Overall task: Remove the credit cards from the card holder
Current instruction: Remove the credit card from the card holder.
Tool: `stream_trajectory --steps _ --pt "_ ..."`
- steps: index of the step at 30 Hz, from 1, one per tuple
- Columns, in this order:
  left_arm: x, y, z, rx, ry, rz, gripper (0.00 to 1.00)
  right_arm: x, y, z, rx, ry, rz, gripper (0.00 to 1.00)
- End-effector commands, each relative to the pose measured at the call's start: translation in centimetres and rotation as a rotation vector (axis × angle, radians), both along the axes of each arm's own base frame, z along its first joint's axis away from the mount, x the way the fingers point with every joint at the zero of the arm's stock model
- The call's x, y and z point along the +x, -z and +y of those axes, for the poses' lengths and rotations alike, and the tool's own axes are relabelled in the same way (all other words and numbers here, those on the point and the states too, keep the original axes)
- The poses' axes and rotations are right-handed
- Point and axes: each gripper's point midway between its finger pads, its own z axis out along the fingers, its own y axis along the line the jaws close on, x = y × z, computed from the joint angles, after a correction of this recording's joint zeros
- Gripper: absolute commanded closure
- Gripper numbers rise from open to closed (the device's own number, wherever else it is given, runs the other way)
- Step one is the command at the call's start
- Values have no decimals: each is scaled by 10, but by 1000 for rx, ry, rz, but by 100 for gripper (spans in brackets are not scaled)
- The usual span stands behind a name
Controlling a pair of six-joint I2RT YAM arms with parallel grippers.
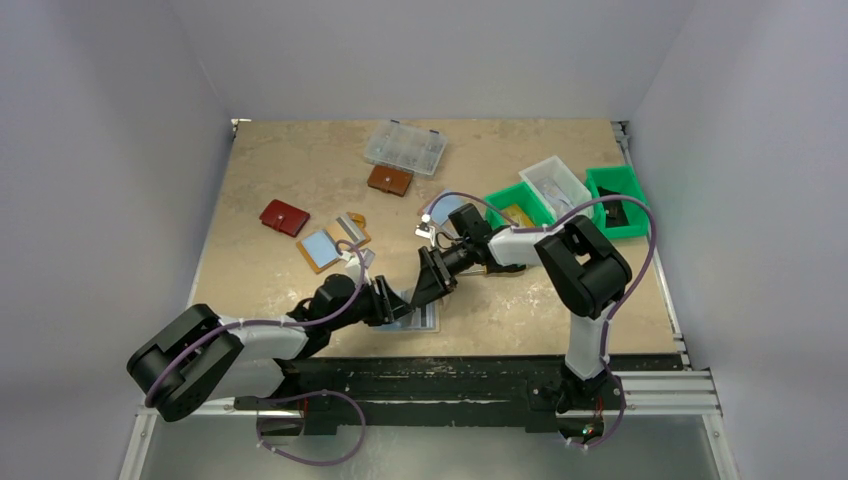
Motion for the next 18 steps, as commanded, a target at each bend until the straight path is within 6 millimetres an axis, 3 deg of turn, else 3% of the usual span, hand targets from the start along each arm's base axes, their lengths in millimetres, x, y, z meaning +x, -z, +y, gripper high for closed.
stream_trajectory --steps 1,10,18 --pt "-12 19 10 56 26 43 54 17 -5 4 11 16 -56 41" --pt "-15 21 11 68 34 49 49 22 -5 9 6 10 -56 43" --pt "-16 15 10 55 45 35 35 15 -11 17 23 -27 -67 45"
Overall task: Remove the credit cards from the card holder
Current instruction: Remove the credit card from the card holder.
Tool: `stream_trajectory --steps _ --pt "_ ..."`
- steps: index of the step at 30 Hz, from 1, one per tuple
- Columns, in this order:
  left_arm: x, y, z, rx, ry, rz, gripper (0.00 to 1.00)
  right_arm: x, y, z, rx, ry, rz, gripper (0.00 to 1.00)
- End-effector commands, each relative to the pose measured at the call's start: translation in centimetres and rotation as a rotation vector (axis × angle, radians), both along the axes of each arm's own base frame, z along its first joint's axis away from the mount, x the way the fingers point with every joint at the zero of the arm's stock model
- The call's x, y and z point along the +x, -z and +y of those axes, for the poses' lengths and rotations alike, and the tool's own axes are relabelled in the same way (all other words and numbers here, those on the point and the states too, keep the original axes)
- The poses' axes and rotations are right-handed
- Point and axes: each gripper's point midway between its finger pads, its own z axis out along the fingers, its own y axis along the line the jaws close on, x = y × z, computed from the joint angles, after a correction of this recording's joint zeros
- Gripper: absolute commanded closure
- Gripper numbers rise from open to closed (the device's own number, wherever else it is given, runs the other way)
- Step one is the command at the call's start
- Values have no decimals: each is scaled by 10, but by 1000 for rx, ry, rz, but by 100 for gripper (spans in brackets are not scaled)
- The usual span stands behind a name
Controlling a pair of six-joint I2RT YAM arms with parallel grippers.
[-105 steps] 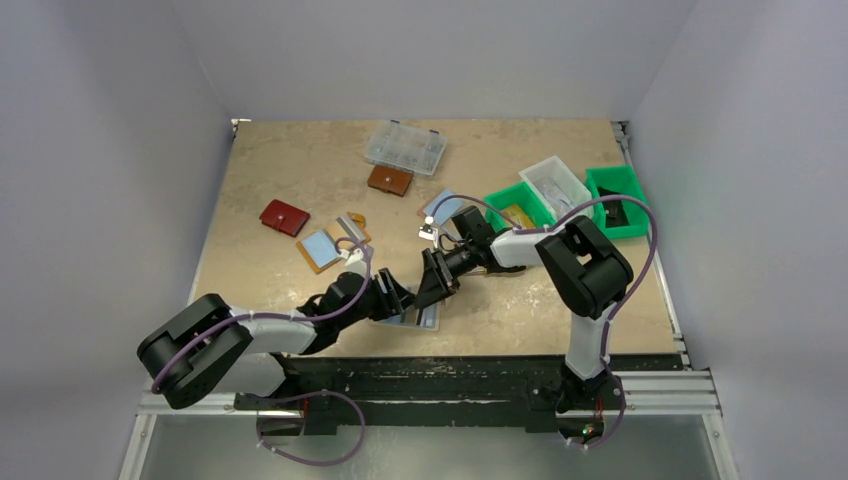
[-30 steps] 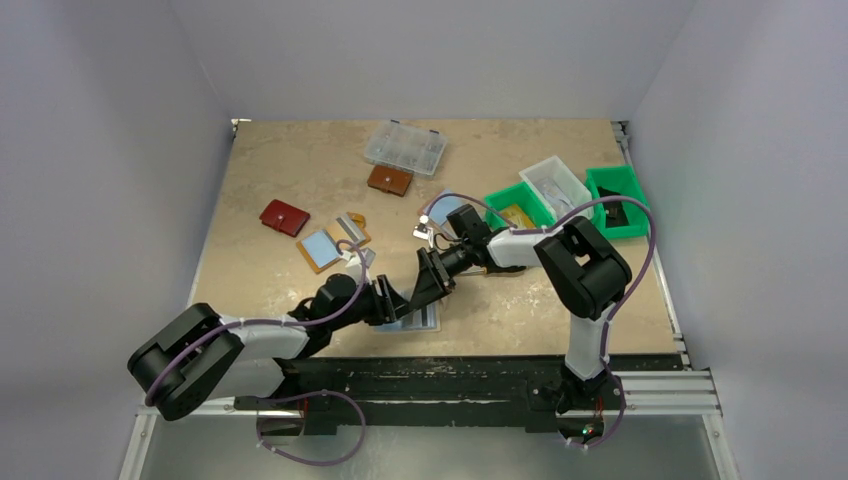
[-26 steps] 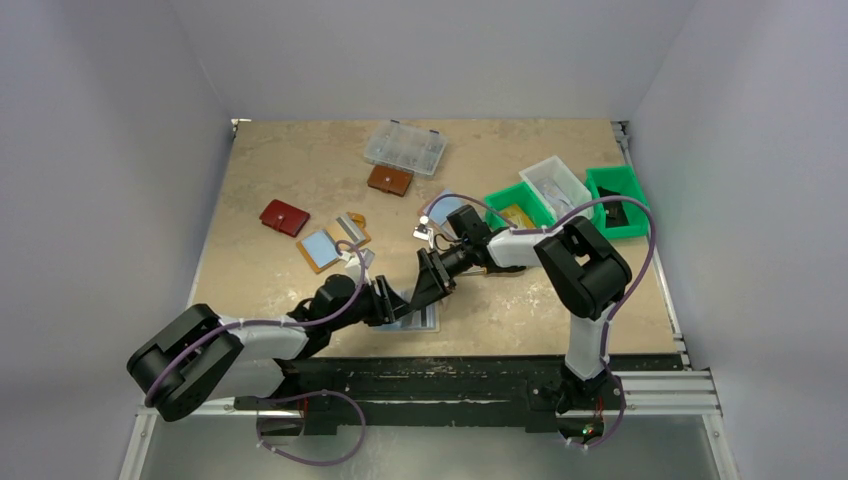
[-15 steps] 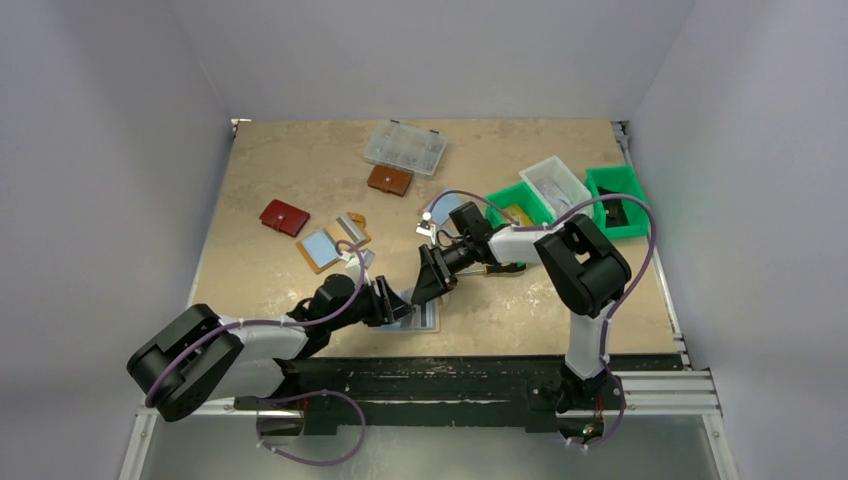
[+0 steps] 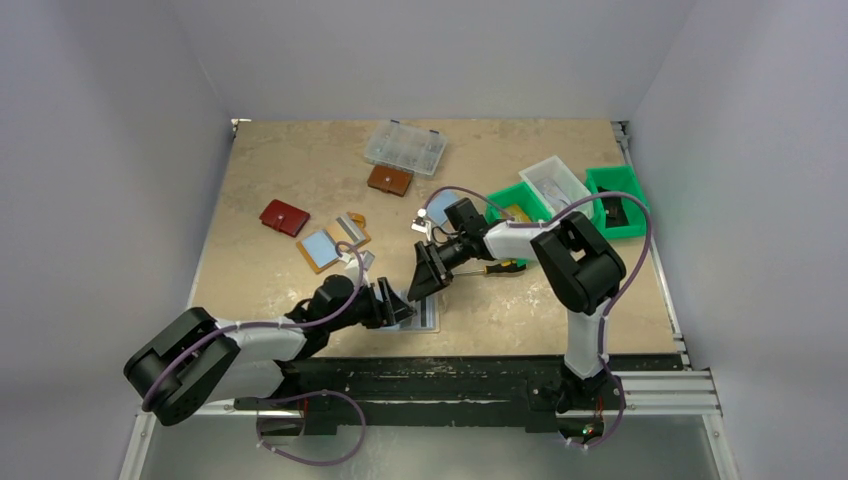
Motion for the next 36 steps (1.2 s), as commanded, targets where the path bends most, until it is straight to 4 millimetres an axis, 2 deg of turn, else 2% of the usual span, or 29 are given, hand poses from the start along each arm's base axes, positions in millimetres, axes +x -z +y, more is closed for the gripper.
stream_trajectory --steps 1,5,11,19,29,36 --pt "-10 10 6 37 34 15 34 -3 -13 9 36 -41 -38 45" --pt "-10 10 5 36 36 16 31 -10 -21 13 67 -70 -30 46" --pt "-9 15 6 47 25 35 32 -15 -29 15 108 -87 -5 46" --pt "-5 22 17 108 -35 53 56 -17 -31 15 115 -91 1 46" --pt "-3 27 34 173 -98 56 57 -6 -25 10 50 -98 -143 46" --pt "0 25 39 176 -121 51 58 0 -16 3 7 -144 -267 46"
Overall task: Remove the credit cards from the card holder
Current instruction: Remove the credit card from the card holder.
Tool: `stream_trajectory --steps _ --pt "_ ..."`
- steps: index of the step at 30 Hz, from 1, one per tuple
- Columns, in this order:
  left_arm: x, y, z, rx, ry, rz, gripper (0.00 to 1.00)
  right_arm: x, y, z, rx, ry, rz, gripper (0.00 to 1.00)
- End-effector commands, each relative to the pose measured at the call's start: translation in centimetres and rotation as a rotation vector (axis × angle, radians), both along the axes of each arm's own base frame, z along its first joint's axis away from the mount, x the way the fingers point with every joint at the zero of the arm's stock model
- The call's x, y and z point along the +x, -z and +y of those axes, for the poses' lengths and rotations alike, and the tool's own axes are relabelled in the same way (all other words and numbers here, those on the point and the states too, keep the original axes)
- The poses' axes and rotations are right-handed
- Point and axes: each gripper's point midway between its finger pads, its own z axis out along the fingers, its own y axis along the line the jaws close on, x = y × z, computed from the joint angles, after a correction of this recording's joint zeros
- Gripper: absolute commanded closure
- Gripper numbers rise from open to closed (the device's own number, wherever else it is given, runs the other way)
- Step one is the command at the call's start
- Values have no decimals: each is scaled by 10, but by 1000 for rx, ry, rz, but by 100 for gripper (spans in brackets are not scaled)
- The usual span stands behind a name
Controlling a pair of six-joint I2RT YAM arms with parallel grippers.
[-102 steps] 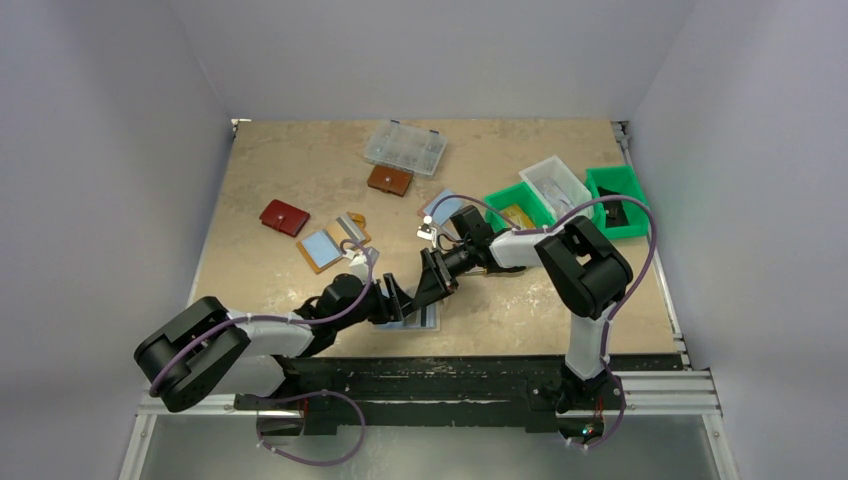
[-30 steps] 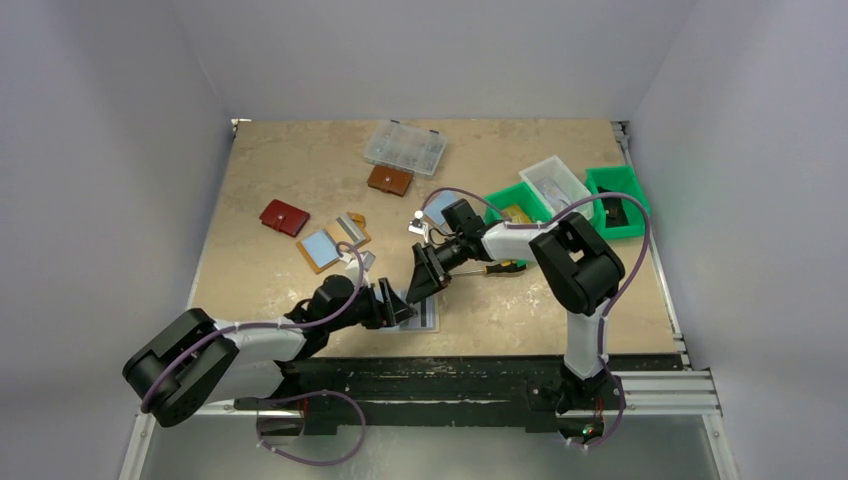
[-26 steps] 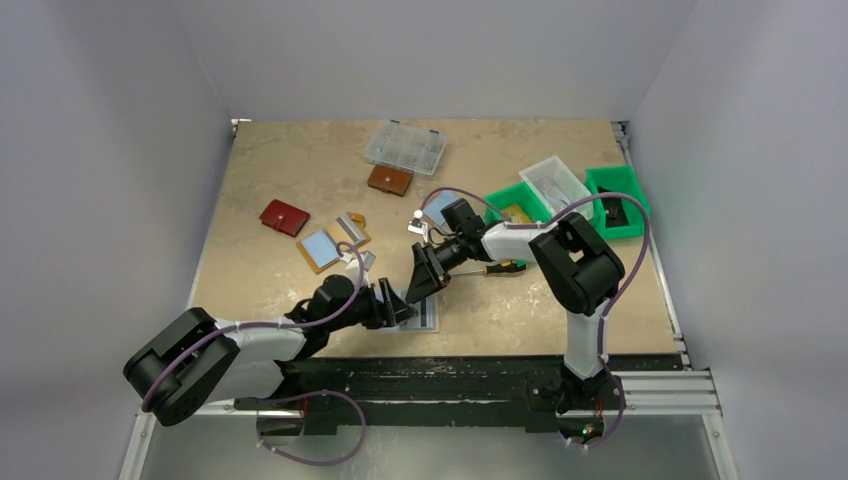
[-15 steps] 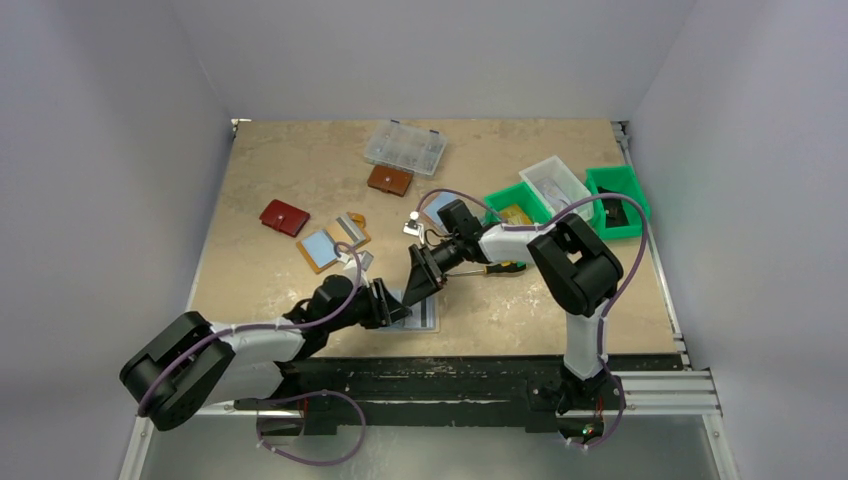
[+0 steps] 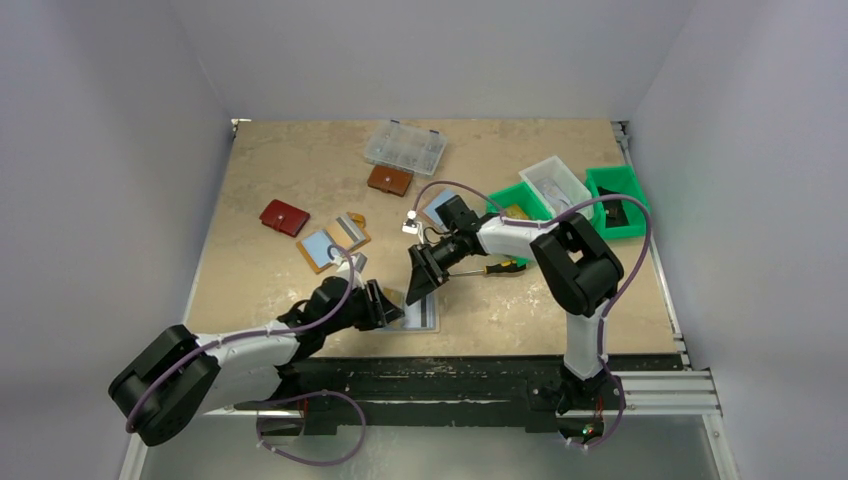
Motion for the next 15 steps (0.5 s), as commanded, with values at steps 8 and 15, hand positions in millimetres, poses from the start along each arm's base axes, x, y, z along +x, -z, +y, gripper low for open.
stream_trajectory --steps 8,15 --pt "5 8 23 72 -77 12 61 5 -13 -14 33 -159 -280 46" --pt "8 6 27 58 -105 11 65 -1 -18 -18 69 -217 -294 46"
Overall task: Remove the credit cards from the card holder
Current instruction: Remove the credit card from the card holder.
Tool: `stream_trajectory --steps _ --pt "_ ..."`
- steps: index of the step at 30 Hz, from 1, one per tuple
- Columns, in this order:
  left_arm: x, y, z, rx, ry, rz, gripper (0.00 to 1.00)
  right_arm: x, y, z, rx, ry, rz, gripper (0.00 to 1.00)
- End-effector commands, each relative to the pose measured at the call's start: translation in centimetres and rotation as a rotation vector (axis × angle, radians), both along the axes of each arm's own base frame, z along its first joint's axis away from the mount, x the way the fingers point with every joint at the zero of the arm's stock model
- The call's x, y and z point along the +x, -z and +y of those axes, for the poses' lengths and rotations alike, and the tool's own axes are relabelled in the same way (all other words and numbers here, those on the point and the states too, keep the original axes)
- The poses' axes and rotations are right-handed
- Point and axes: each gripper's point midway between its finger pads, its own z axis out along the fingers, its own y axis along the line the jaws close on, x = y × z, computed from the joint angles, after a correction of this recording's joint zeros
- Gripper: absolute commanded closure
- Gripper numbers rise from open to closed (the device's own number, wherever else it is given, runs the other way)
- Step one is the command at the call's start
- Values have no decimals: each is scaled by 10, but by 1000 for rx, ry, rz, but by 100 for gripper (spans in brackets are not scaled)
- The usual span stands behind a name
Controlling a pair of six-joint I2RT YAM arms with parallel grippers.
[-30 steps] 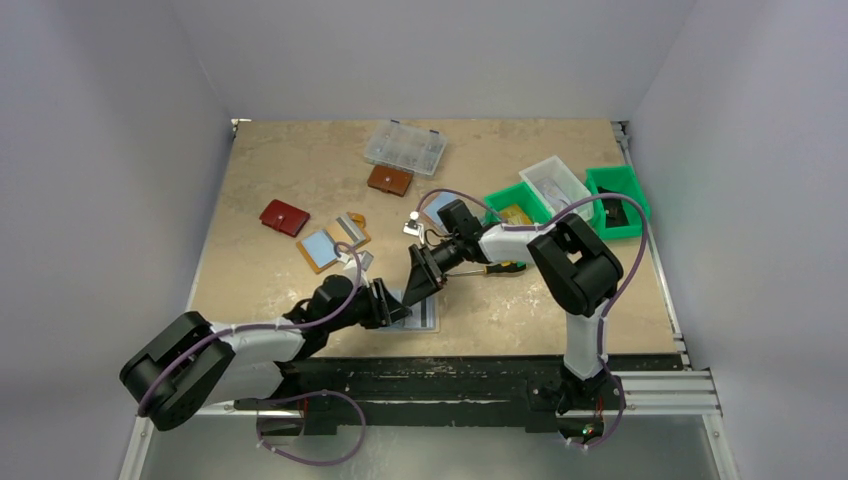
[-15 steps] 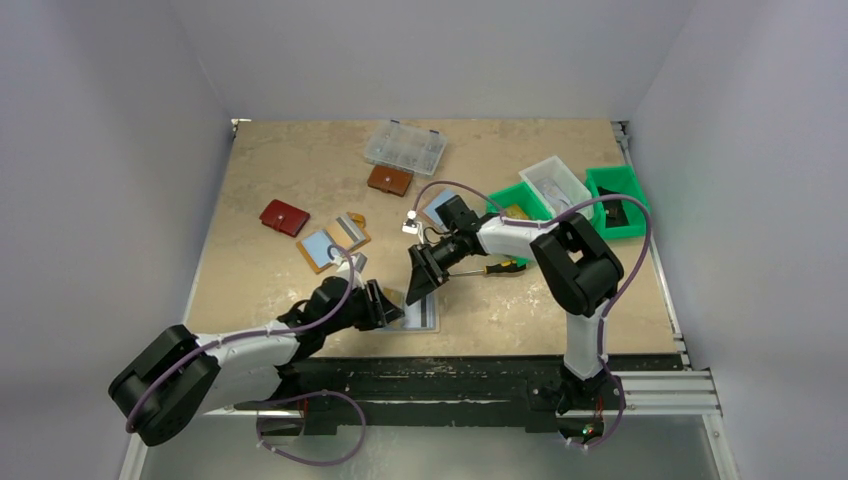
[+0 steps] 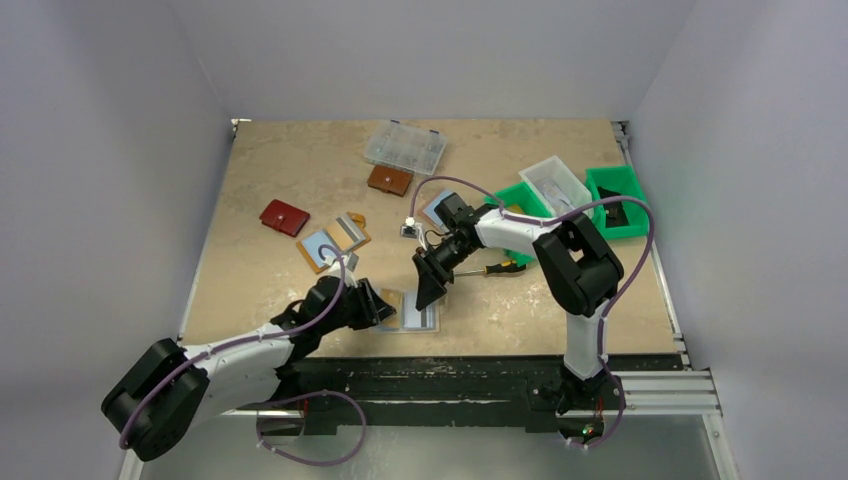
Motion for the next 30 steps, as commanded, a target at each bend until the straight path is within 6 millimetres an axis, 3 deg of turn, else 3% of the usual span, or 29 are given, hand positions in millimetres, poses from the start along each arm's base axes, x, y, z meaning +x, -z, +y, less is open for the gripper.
stream_trajectory --steps 1,9,16,25,30 --pt "2 6 10 24 -38 5 66 2 -25 1 71 -60 -87 46" --pt "2 3 10 -5 -45 1 73 -1 -28 0 84 -77 -81 46" --pt "0 1 8 -48 -42 -2 95 -2 -27 -1 87 -86 -75 46" --pt "-2 -11 0 -138 -9 -39 100 -5 -27 -2 92 -100 -59 46" --pt "0 -36 -7 -225 21 -139 100 -10 -35 -2 128 -126 -49 45"
